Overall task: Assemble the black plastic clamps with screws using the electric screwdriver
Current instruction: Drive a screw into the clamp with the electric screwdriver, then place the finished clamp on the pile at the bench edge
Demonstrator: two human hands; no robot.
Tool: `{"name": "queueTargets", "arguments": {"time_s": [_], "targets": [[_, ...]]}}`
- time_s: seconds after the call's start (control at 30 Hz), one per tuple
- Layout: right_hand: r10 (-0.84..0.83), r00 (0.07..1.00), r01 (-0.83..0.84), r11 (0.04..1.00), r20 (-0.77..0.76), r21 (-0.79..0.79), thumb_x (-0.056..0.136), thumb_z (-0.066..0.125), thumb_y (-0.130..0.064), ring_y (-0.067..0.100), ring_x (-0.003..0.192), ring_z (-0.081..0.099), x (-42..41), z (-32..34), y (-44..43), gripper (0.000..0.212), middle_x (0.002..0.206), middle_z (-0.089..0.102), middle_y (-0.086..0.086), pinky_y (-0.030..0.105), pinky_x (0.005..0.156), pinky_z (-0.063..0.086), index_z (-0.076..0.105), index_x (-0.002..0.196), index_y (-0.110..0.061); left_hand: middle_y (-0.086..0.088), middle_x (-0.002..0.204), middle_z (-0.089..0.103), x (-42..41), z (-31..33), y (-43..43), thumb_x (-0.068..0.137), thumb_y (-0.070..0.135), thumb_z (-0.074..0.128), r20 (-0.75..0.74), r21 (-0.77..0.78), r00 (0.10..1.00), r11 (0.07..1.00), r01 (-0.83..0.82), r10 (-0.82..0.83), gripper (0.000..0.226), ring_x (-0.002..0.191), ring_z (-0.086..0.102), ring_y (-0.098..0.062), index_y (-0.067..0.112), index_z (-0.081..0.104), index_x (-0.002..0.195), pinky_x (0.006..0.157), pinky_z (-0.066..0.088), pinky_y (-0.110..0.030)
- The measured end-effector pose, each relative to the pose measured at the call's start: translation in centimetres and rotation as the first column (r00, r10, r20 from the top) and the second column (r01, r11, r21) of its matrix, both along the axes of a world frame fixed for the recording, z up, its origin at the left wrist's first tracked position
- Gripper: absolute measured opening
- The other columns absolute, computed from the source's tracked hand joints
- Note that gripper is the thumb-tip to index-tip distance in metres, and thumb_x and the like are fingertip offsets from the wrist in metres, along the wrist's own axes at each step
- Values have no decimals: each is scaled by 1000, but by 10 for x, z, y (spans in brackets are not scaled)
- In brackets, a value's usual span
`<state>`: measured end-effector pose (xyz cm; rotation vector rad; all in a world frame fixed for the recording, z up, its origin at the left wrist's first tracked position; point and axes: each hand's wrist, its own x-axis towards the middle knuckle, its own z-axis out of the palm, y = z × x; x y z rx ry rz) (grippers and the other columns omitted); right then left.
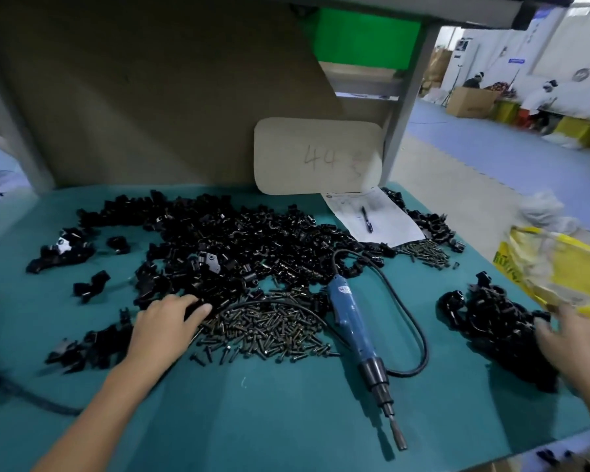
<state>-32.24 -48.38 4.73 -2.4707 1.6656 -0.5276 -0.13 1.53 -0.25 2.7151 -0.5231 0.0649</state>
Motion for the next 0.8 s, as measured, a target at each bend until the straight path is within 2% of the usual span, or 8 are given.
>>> {"name": "queueTargets", "arguments": {"time_s": [0.1, 0.2, 0.27, 0.33, 0.37, 0.5, 0.63, 0.8], "targets": [[261, 964, -246, 951, 57, -186, 96, 65, -25, 46, 104, 61, 45, 34, 56, 35, 114, 66, 29, 51, 89, 48, 66, 127, -8, -3, 106, 68, -4, 5, -1, 101, 55, 39, 27, -160, 999, 987, 22, -18, 50, 99, 64, -25, 16, 63, 120, 86, 50, -47], [587, 791, -587, 807, 174, -56, 101, 59, -28, 24, 101, 64, 101, 58, 124, 30, 115, 68, 3, 35, 82, 51, 64, 129, -21, -2, 89, 65, -8, 17, -7, 102, 57, 33, -106, -412, 994, 910, -44, 0, 43, 84, 63, -21, 21, 55, 101, 69, 49, -40], [743, 634, -769, 634, 215, 80, 102, 59, -27, 10, 99, 64, 141, 58, 174, 26, 112, 67, -11, 23, 79, 48, 66, 127, -26, -3, 95, 67, -7, 29, -12, 106, 50, 35, -374, -642, 927, 717, -271, 16, 37, 85, 64, -21, 20, 57, 102, 75, 51, -39], [854, 489, -870, 466, 177, 159, 103, 58, -26, 12, 101, 65, 183, 45, 215, 26, 116, 68, -8, 27, 86, 52, 66, 128, -25, -7, 94, 66, -8, 43, -14, 106, 40, 46, -616, -748, 772, 423, -511, -157, 29, 78, 61, -20, 13, 56, 106, 72, 52, -35], [890, 432, -895, 405, 144, 185, 104, 57, -27, 16, 100, 66, 204, 35, 233, 27, 119, 68, -3, 33, 87, 54, 66, 129, -22, -7, 91, 62, -9, 48, -14, 102, 36, 55, -648, -754, 719, 348, -557, -252, 26, 74, 58, -18, 11, 55, 109, 68, 51, -32], [928, 371, -897, 369, -41, 241, 106, 53, -32, 21, 79, 58, 266, 1, 278, 33, 114, 67, 11, 33, 69, 46, 61, 132, -13, -7, 95, 56, -20, 51, -13, 92, 10, 70, -615, -755, 745, 465, -462, -259, 49, 73, 54, -13, 16, 33, 124, 64, 49, -28], [871, 447, -845, 486, -206, 223, 106, 52, -34, 37, 109, 59, 289, -20, 290, 32, 114, 65, 17, 38, 78, 44, 59, 122, -7, -3, 102, 61, -27, 43, -1, 95, 28, 66, -546, -606, 830, 737, -300, -112, 48, 81, 62, -15, 29, 26, 120, 71, 50, -32], [844, 476, -806, 531, -248, 260, 107, 49, -31, 41, 117, 53, 291, -17, 290, 31, 119, 63, 20, 42, 85, 41, 55, 125, -6, 12, 103, 72, -38, 45, 0, 88, 32, 77, -353, -733, 906, 671, -113, -233, 32, 85, 71, -3, 40, 62, 115, 75, 52, -21]]}}
